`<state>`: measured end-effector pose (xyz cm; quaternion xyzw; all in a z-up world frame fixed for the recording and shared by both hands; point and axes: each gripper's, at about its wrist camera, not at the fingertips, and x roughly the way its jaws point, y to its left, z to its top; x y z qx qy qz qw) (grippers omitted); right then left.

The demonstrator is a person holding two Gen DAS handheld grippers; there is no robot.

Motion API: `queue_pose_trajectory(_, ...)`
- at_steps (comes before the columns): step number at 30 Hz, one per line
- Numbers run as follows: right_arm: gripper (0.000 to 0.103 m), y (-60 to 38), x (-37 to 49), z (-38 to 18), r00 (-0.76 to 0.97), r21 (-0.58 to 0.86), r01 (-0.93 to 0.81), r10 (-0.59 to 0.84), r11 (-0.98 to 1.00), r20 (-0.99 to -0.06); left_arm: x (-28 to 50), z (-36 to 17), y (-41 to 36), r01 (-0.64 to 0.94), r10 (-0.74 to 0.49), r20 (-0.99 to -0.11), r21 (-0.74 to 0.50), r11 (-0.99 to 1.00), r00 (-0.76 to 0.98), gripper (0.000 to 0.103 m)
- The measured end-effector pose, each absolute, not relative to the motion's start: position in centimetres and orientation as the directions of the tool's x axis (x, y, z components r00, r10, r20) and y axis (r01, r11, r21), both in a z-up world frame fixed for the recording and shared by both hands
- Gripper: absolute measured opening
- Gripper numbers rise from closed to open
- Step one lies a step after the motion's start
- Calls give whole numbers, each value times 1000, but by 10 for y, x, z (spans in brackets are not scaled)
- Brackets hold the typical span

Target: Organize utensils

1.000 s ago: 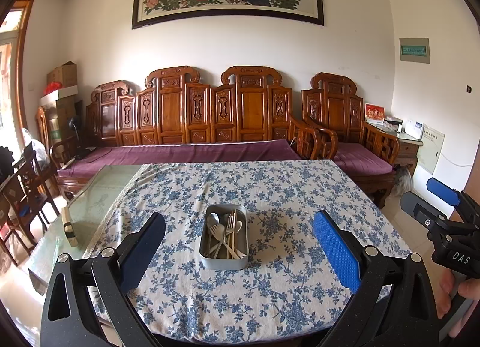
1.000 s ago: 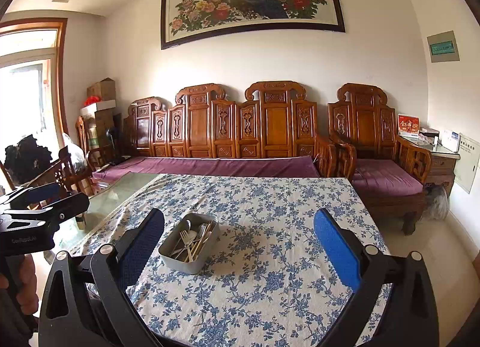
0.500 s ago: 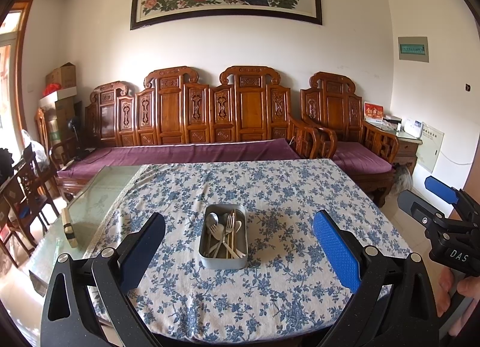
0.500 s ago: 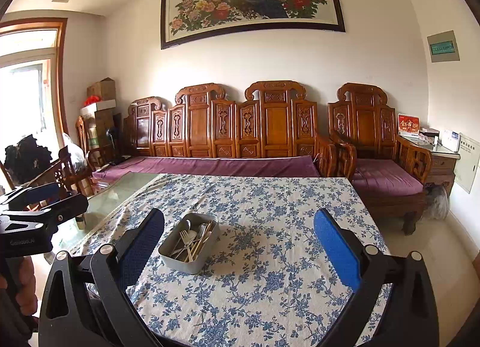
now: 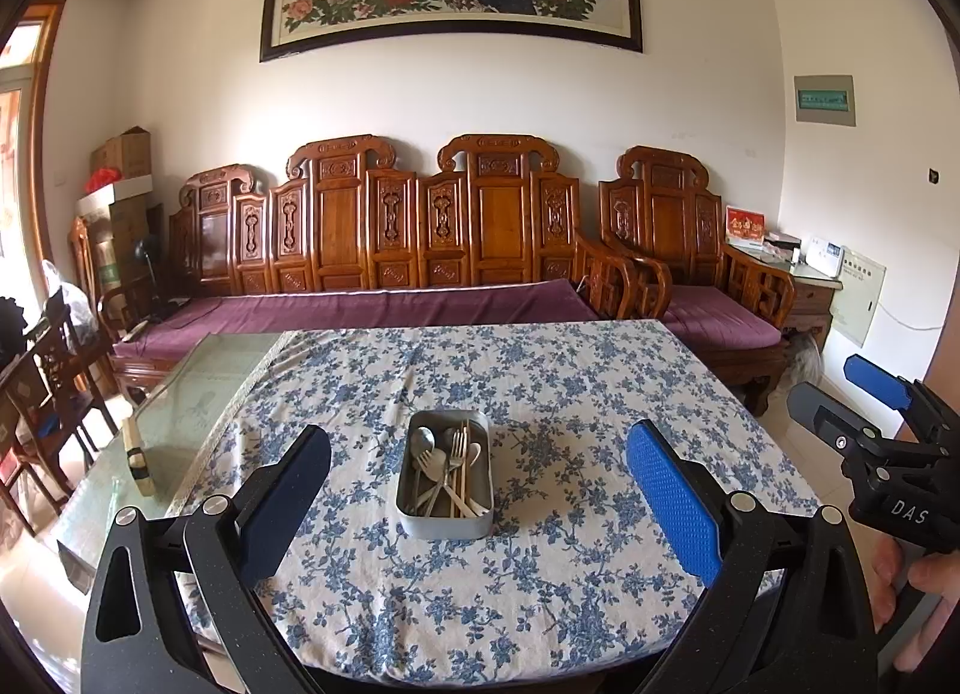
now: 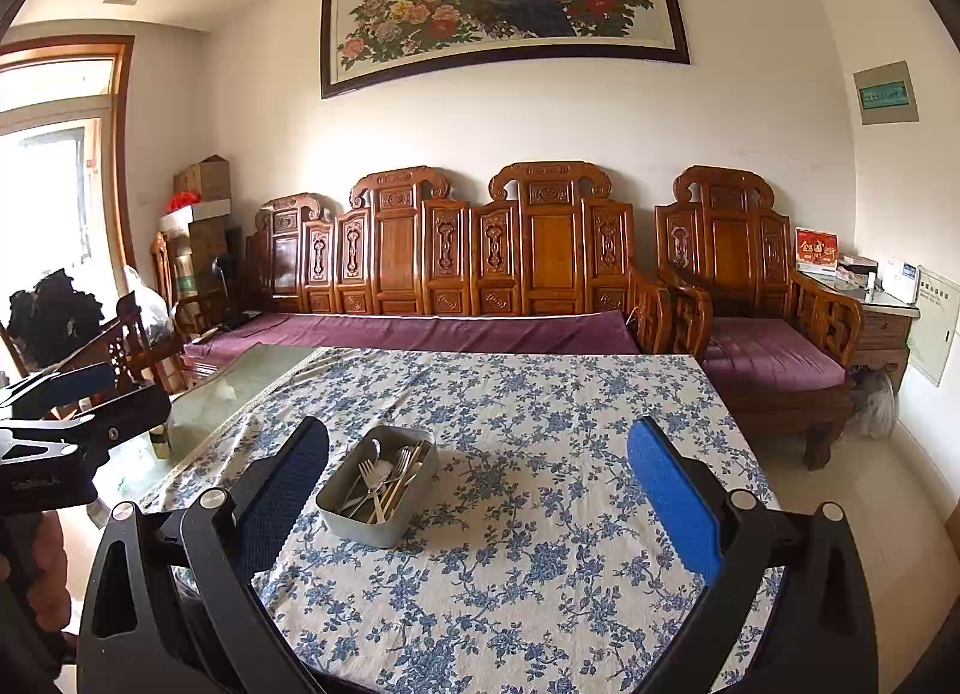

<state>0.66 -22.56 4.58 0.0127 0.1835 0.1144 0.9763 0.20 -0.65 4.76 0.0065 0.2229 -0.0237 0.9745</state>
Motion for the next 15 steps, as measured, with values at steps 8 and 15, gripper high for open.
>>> queue_pose_trajectory(8, 100, -225, 7, 43, 905, 68, -219, 229, 973, -358, 2, 49, -8, 50, -45, -432, 1, 999, 901, 95)
queue_pose_trajectory(15, 100, -226, 6, 42, 906, 70, -219, 229, 973, -356, 1, 50, -8, 52, -47, -434, -1, 999, 900, 95)
